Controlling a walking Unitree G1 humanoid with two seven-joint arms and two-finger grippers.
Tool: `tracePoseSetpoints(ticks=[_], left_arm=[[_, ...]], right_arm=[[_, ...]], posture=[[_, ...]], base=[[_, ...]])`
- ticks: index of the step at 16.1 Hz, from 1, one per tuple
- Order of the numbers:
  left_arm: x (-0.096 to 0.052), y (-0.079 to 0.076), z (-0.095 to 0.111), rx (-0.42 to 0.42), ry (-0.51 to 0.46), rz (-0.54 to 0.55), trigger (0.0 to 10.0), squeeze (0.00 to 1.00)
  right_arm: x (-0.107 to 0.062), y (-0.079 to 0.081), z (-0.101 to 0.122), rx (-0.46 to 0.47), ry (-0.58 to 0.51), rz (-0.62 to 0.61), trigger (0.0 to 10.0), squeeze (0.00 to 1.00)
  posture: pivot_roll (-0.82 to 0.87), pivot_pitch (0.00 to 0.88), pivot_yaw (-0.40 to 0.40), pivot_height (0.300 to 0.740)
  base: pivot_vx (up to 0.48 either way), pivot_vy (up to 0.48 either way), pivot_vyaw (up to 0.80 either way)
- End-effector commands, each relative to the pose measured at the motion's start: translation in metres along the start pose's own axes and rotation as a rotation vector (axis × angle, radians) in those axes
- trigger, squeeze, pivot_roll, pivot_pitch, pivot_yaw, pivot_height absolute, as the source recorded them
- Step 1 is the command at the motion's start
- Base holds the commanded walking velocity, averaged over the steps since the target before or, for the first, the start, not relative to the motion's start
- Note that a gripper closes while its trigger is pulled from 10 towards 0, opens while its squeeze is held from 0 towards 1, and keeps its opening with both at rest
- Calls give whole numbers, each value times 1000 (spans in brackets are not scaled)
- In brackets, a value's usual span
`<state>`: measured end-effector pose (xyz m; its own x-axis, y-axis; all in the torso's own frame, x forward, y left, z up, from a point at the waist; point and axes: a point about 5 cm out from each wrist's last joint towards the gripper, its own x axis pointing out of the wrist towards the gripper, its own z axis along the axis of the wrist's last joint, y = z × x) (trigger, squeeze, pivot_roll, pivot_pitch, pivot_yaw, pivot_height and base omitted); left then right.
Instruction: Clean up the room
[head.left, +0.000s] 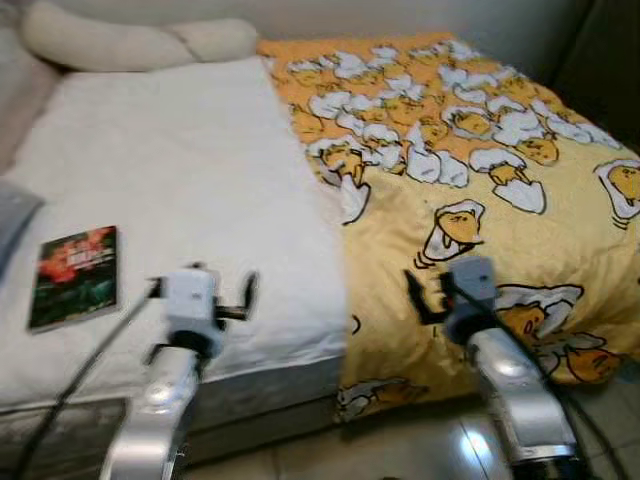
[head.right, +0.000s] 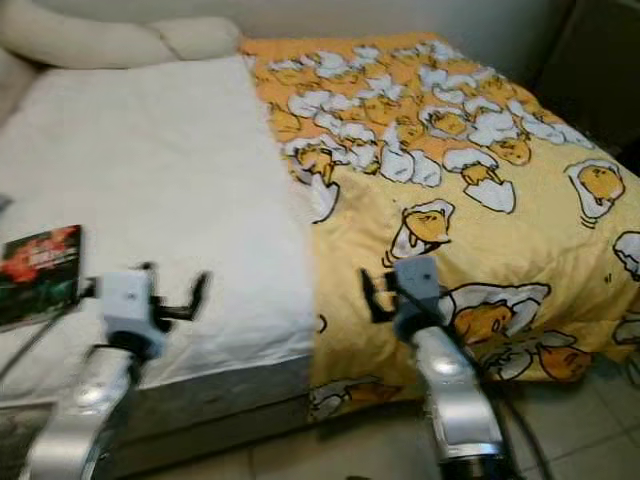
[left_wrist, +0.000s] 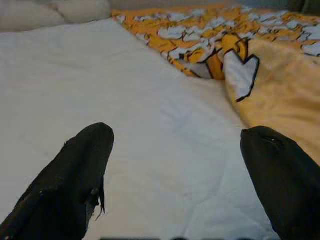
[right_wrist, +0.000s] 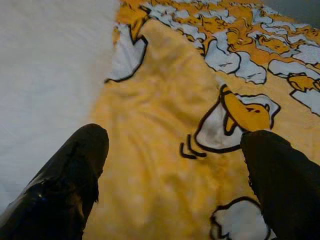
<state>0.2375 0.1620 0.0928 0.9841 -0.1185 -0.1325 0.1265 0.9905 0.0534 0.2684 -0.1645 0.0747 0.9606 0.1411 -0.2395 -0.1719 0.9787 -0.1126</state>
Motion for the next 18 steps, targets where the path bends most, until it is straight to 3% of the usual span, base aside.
tracePoseSetpoints(ticks=[1,4,5,6,8,10,17,18], left_arm=[[-4,12,-4,22,16,46,10000,392],[-5,11,-4,21,17,46,10000,396],[-5,11,-4,24,18,41,10000,392],[-5,11,-4,26,18,39,10000,396],[-5,12,-4,39,22,32,10000,388],[-6,12,-5,53,28,2,10000,373],[-8,1,-7,162,82,-229,10000,376],[-8,-1,-8,182,98,-282,10000,376]], right_arm=[[3,10,7,-7,-16,40,10000,0],[3,10,4,-13,14,44,10000,0],[3,12,5,-86,14,68,10000,0],[2,13,5,-91,11,78,10000,0],[3,13,1,-22,36,44,10000,0],[4,15,-1,-37,50,48,10000,0],[8,10,-14,-21,137,-21,10000,0],[11,11,-17,-8,161,-3,10000,1000]], posture=[[15,0,-18,740],[20,0,-19,740],[20,0,-16,740],[19,0,-14,740],[23,0,-7,740],[23,0,6,740],[58,0,-3,740],[56,0,3,740]], base=[[356,0,0],[359,0,0],[352,0,644],[356,0,800],[349,0,400],[0,0,0],[0,0,0],[0,0,0]])
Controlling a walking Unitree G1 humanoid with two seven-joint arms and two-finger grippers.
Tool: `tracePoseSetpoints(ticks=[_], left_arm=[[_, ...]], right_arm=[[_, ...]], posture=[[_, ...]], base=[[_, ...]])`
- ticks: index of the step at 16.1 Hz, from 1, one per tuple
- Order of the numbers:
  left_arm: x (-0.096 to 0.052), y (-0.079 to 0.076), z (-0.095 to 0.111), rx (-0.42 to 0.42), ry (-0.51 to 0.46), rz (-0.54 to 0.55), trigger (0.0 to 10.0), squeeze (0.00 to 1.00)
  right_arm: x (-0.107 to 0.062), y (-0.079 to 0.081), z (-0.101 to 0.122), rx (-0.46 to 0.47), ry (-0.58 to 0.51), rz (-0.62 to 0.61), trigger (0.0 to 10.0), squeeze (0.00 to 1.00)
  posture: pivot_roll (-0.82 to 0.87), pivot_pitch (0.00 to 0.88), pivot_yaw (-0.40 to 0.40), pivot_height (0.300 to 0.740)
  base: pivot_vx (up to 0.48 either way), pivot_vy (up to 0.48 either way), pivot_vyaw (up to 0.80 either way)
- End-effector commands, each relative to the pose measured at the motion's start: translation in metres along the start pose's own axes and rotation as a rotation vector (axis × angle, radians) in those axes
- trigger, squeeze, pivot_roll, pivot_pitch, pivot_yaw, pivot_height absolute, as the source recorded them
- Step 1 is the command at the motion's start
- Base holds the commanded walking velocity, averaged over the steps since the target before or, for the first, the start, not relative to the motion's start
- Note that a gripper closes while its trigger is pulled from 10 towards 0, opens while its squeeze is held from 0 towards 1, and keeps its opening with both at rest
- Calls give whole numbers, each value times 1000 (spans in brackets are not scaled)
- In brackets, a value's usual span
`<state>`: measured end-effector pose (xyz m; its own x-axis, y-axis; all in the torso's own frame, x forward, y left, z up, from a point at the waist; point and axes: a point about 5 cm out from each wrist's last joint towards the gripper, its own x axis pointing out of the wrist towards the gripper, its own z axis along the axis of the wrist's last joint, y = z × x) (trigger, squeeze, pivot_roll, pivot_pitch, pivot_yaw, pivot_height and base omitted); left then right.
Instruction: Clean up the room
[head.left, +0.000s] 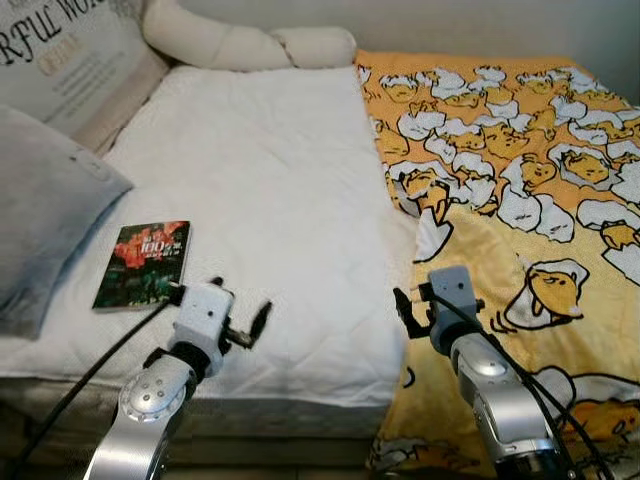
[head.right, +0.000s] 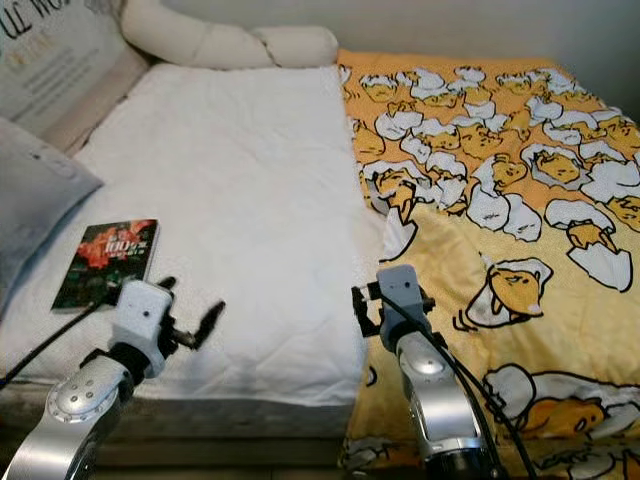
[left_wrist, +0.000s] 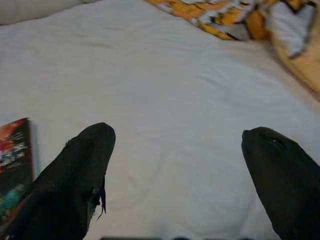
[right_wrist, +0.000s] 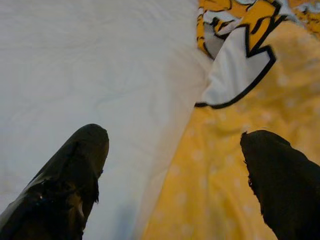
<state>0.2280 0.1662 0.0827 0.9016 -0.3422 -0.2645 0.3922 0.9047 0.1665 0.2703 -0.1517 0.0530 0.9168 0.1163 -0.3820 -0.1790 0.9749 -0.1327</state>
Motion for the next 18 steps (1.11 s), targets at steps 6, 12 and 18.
tracePoseSetpoints(ticks=[6,12,18], left_arm=[[7,-2,9,100,18,-176,10000,376],[10,-13,15,147,36,-349,10000,380],[-5,-4,17,196,76,-405,10000,376]], right_arm=[[25,-19,-7,19,122,-62,10000,1000],[50,-42,-16,-24,288,-140,10000,0],[52,-31,-33,52,391,-44,9490,0]], posture=[[60,0,14,740],[95,0,5,740],[146,0,5,740]], base=[[0,0,0],[0,0,0],[0,0,0]])
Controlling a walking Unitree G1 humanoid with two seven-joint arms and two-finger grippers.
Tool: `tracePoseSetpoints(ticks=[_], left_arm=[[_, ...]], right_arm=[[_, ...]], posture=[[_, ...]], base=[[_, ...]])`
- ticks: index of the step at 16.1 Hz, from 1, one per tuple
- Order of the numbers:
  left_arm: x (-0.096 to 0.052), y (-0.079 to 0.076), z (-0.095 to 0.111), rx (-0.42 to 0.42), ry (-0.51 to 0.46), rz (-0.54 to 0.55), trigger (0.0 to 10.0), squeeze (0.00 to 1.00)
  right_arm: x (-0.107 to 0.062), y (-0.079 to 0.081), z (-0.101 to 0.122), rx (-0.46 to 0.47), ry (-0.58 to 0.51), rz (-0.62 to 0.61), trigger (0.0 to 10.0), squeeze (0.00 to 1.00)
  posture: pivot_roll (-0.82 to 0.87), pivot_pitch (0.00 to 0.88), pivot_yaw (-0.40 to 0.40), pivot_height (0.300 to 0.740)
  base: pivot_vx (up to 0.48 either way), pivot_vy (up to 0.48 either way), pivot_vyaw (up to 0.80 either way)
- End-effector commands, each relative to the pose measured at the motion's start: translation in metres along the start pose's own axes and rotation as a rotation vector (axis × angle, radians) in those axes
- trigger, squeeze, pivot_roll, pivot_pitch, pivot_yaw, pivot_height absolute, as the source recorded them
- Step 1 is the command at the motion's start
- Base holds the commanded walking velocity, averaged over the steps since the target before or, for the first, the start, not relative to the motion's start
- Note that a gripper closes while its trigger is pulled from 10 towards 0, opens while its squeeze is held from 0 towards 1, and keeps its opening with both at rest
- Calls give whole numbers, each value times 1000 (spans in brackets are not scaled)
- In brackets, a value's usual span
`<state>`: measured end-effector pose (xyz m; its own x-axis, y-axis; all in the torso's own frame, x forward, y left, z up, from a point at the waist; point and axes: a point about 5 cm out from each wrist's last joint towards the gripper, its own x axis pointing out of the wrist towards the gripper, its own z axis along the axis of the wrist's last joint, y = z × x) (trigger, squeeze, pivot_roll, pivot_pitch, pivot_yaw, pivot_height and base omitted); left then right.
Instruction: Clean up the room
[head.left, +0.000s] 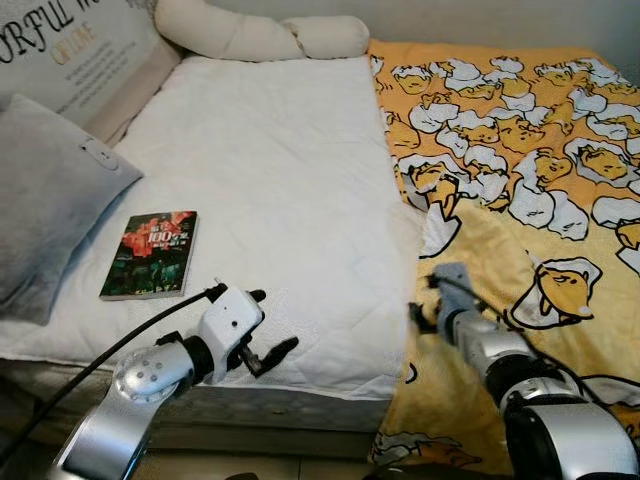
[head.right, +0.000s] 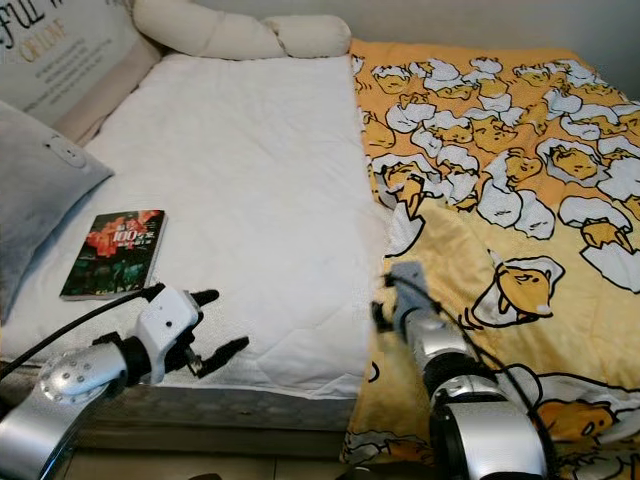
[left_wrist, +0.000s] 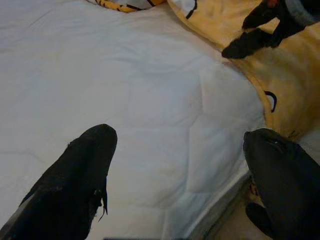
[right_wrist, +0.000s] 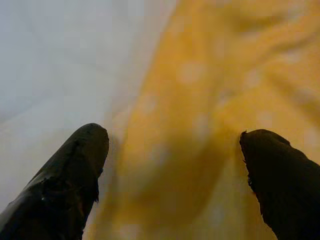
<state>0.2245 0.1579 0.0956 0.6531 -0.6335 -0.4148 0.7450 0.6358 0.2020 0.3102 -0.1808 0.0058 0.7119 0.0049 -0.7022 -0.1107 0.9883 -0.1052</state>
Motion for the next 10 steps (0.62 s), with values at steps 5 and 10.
tracePoseSetpoints(ticks=[5,10], left_arm=[[-4,-3,3,3,8,-16,10000,376],[-7,0,5,20,20,-27,10000,376]], right_arm=[[0,6,-30,-90,105,10,0,0],[-1,9,-46,-101,144,14,0,0]], posture=[[159,0,13,740],[187,0,10,740]], base=[[0,0,0],[0,0,0]])
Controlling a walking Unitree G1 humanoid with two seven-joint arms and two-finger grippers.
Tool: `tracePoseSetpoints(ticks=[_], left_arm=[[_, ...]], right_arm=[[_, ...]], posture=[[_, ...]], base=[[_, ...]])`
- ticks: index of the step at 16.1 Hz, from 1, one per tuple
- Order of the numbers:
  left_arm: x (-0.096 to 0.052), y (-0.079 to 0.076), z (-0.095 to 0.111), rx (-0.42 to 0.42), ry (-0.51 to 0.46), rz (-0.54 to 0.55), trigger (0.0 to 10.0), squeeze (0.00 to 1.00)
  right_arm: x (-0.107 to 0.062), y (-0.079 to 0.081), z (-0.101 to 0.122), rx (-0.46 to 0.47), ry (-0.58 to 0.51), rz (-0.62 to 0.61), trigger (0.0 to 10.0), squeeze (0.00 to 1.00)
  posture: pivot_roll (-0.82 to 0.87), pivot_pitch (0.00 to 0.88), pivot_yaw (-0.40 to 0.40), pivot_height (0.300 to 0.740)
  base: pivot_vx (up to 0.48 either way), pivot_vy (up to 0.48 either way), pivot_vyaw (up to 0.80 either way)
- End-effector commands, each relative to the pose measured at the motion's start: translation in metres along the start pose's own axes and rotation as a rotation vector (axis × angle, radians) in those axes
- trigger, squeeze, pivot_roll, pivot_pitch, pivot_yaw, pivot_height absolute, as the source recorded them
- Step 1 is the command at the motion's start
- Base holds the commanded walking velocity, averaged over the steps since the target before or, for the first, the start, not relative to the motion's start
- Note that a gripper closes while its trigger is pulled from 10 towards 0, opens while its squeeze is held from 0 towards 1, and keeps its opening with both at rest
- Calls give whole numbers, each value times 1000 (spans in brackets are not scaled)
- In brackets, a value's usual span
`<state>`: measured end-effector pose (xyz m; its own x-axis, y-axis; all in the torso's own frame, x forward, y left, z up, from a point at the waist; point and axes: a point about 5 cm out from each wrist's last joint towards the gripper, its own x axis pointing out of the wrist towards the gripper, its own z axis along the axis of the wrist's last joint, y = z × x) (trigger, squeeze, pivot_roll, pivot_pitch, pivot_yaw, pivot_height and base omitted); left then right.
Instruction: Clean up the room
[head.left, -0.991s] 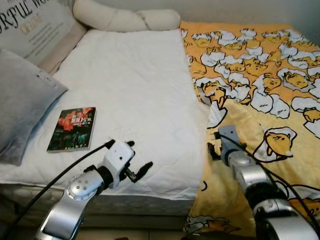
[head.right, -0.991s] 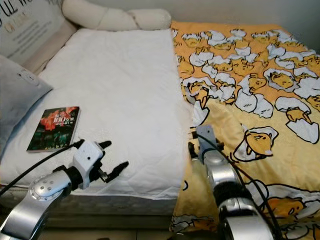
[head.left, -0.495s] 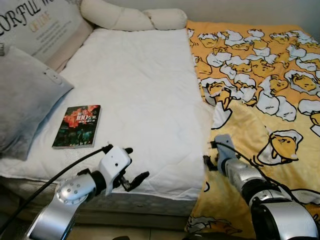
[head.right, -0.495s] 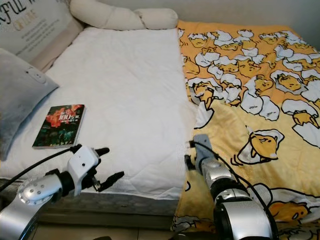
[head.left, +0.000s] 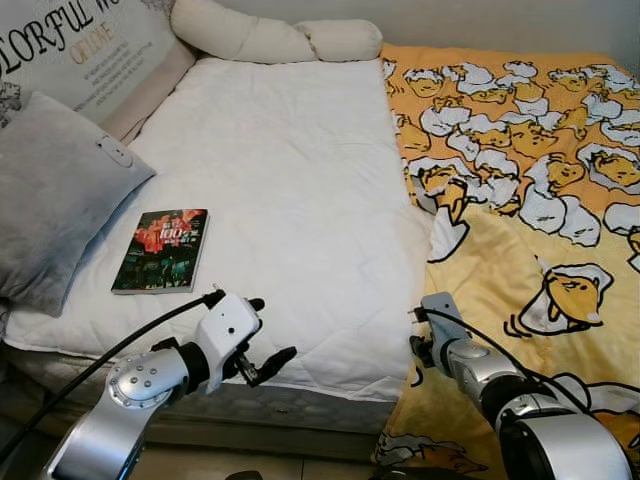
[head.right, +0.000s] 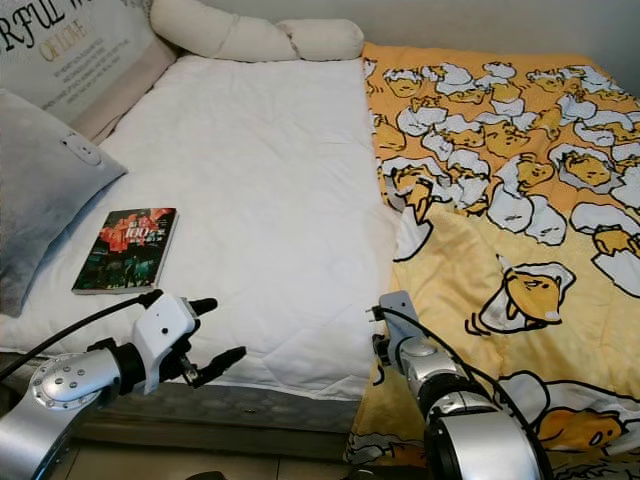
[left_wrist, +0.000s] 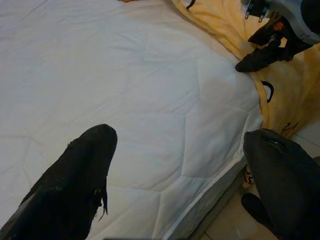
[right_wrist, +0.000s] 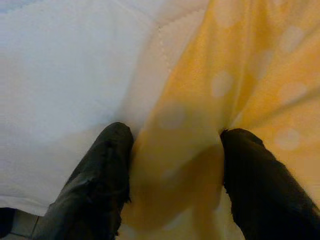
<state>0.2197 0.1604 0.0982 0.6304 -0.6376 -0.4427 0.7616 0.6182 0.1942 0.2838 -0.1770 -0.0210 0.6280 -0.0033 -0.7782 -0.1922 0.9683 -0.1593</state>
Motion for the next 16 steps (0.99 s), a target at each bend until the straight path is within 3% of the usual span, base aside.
tracePoseSetpoints(ticks=[1,6,11,16], left_arm=[[-3,0,4,14,0,-5,10000,376],[-1,-3,-1,-1,19,-43,10000,376],[-5,-9,-10,-40,82,-166,10000,380],[-3,-13,-15,-52,109,-234,10000,373]], right_arm=[[0,0,-13,-1,39,2,0,0],[-1,-7,-12,18,24,-3,0,0],[-2,-13,-6,19,-11,22,0,0],[-2,-10,-5,9,-47,105,0,0]], posture=[[180,0,15,740],[155,0,28,740],[140,0,14,740],[106,0,12,740]], base=[[0,0,0],[0,0,0],[0,0,0],[0,0,0]])
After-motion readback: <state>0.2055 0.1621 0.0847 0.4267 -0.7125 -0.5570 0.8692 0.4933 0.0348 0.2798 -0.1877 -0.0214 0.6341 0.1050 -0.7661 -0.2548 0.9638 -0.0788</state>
